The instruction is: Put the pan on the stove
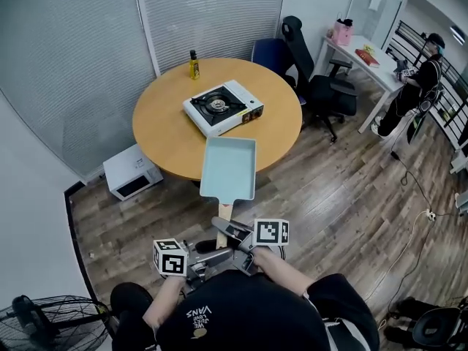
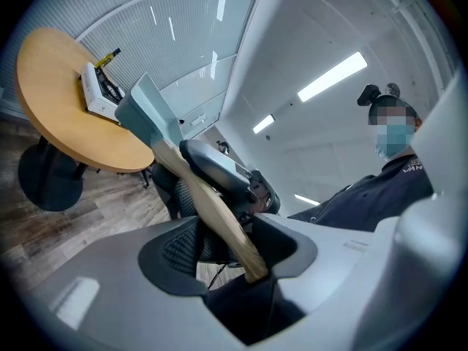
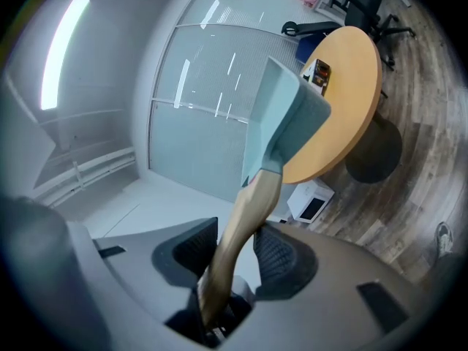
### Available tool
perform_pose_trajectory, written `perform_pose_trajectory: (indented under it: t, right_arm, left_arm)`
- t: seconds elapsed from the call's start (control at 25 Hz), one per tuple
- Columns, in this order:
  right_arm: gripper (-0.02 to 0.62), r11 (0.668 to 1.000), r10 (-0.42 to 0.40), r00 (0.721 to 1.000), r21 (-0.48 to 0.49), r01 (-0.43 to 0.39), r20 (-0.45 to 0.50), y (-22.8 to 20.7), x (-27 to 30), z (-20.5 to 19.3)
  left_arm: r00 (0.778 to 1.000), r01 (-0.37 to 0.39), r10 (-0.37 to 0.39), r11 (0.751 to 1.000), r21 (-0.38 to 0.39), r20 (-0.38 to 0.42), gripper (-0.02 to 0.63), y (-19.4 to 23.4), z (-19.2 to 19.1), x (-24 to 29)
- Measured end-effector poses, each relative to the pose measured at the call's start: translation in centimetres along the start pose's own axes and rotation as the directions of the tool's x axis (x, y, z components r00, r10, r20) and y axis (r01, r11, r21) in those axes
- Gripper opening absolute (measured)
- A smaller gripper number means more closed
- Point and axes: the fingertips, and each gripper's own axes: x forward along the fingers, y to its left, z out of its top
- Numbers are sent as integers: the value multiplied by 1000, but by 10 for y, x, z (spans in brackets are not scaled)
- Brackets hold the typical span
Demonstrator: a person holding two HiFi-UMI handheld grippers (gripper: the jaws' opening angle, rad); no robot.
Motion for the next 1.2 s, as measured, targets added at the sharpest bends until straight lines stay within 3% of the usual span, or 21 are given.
perform_pose_trajectory:
  t: [0.8,1.2]
  right_arm:
    - [140,999,51,993,19,-49,-104,-47,16,128]
    - [140,1000,14,996,15,-13,-92,-69,52,172]
  left_arm:
    - [992,-75,75,997,-3,97,198,78,92,79]
    - [995,-41,43,999,-24,92,198,120,134,80]
